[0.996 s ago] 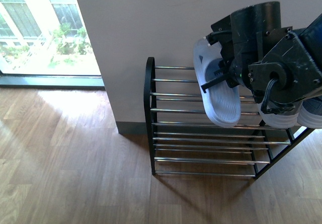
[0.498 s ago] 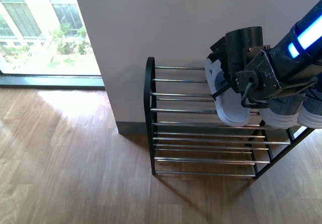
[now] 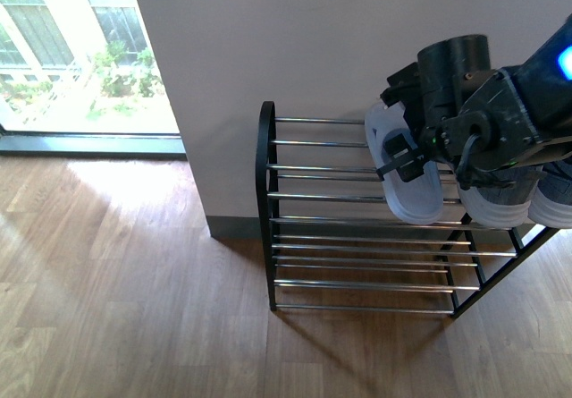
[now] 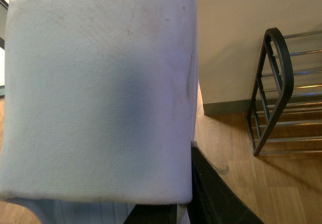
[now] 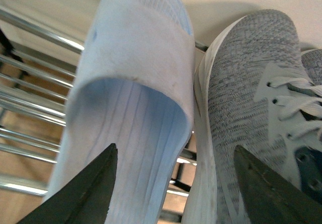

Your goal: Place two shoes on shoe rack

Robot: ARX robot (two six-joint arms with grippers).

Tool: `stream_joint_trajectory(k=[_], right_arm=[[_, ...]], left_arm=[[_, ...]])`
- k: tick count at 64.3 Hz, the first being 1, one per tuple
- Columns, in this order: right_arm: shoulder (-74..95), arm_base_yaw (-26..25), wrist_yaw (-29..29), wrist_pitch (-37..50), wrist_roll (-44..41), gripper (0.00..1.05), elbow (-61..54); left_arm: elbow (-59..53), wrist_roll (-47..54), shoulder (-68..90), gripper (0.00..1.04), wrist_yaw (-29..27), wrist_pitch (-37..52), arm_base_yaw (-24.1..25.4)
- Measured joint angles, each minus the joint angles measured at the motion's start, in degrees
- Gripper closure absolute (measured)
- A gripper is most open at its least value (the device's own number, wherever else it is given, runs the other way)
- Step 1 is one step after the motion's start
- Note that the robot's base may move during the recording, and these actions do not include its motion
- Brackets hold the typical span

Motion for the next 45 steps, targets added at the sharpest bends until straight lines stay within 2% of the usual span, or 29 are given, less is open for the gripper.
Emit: stream_joint_trajectory(k=[13, 26, 37, 45], right_arm=[[-17.9, -0.04, -10.21, 2.75, 11.67, 0.08, -15.78], [-38.95, -0.04, -18.53, 4.9, 18.73, 0.09, -32.92], [-61.88, -0.42, -24.87, 2.25, 23.02, 0.09, -46.86], [-76.46, -1.64, -25.97, 3.54, 23.69, 0.09, -55.1]], left_arm=[[0.0, 0.0, 0.0, 1.03, 0.0, 0.02, 0.0], [0.0, 0.0, 0.0, 1.03, 0.0, 0.02, 0.0], [0.0, 0.0, 0.0, 1.03, 0.0, 0.0, 0.0], [0.0, 0.0, 0.0, 1.03, -0.02, 0.0, 0.0]])
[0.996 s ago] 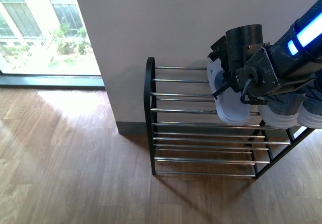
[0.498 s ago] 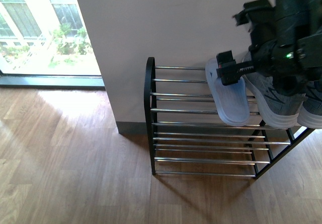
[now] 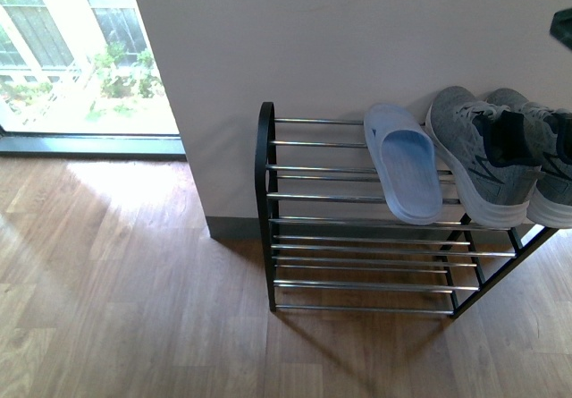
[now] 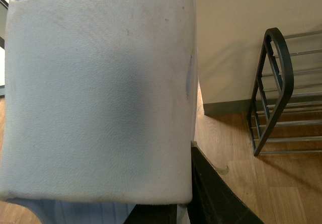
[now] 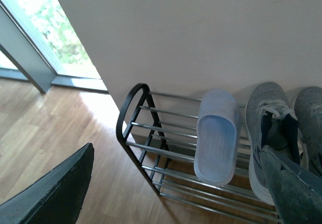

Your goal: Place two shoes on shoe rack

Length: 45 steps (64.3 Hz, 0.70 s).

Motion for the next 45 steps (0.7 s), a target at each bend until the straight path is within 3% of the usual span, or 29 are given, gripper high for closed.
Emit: stream_joint_trajectory(k=[5, 8, 14, 21, 40, 45], right_arm=[[-0.5, 0.17, 2.03, 1.84, -0.33, 0.11, -0.72], [0.72, 0.96, 10.84, 11.21, -2.45, 0.19, -3.63], [-0.26, 0.07, 18.86, 21.35, -4.7, 0.35, -8.31], [-6.03, -2.47, 17.35, 20.85, -5.77, 0.57, -11.5], [-14.97, -6.36, 13.38, 16.87, -6.45, 1.03, -16.35], [-15.69, -7.13, 12.85, 17.86, -6.62, 1.03, -17.81]], left_arm=[[0.0, 0.0, 0.0, 1.03, 0.04, 0.02, 0.0], [0.0, 0.0, 0.0, 1.03, 0.04, 0.02, 0.0], [0.02, 0.0, 0.0, 1.03, -0.02, 0.0, 0.0], [0.0, 0.0, 0.0, 1.03, -0.02, 0.0, -0.02], [0.0, 0.0, 0.0, 1.03, 0.0, 0.02, 0.0], [0.0, 0.0, 0.0, 1.03, 0.02, 0.0, 0.0]])
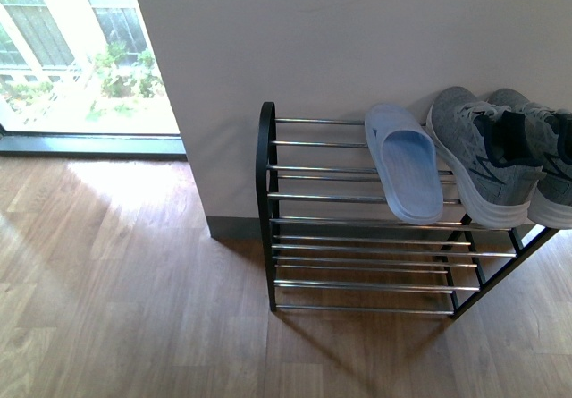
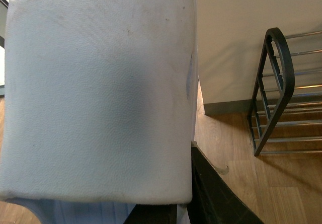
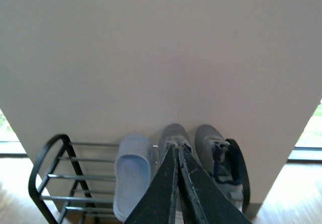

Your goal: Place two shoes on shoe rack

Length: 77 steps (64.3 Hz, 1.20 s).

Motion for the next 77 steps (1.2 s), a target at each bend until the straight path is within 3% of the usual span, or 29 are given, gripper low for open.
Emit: stream_joint_trajectory(k=[4, 8, 13, 77], right_arm=[[-2.56, -0.94, -0.76, -2.6, 0.0, 1.03, -1.38], [-6.51, -4.57, -5.64, -5.81, -0.02, 1.03, -1.42], [-10.93, -6.21, -5.84, -9.6, -0.02, 1.03, -1.44], [-36.54, -6.34, -6.03, -33.97, -0.02, 1.03, -1.49]], left_arm=[[0.0, 0.0, 0.0, 1.03, 0.02, 0.0, 0.0], [0.0, 0.0, 0.0, 1.03, -0.02, 0.0, 0.0], [0.0, 0.0, 0.0, 1.03, -0.02, 0.0, 0.0], [0.0, 0.0, 0.0, 1.03, -0.02, 0.02, 0.0]])
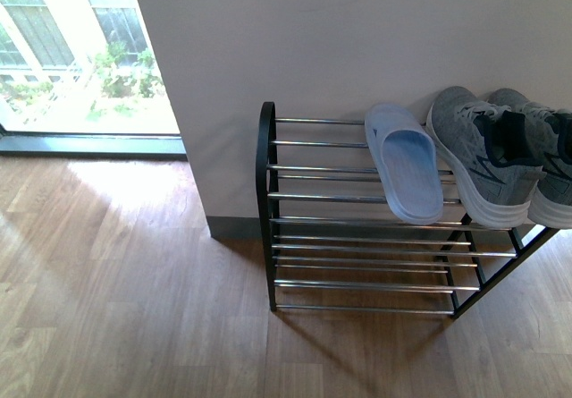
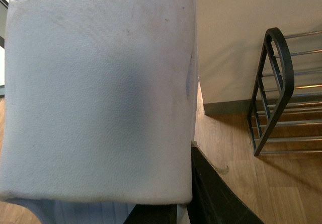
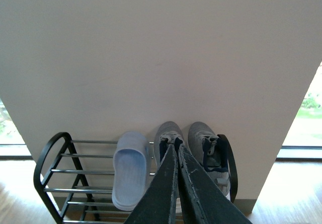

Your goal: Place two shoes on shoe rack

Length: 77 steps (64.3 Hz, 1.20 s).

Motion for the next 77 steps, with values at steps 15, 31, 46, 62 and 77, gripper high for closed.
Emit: stream_joint_trajectory(k=[15, 31, 46, 62, 77], right_arm=[[-2.75, 0.0, 0.0, -2.78, 0.0, 1.03, 0.0], [-12.24, 0.0, -0.04, -12.66, 0.0, 1.03, 0.0], [-12.37, 0.0, -0.04, -12.74, -0.02, 0.9, 0.0], [-12.44, 0.0, -0.22, -12.74, -0.02, 0.52, 0.0], [-12.44, 0.0, -0.2, -12.74, -0.02, 0.1, 0.0]], left_arm=[[0.0, 0.0, 0.0, 1.03, 0.02, -0.02, 0.0], [0.0, 0.0, 0.0, 1.03, 0.04, 0.0, -0.02], [0.0, 0.0, 0.0, 1.03, 0.02, 0.0, 0.0], [0.0, 0.0, 0.0, 1.03, -0.07, 0.0, 0.0], [0.0, 0.0, 0.0, 1.03, -0.24, -0.02, 0.0]])
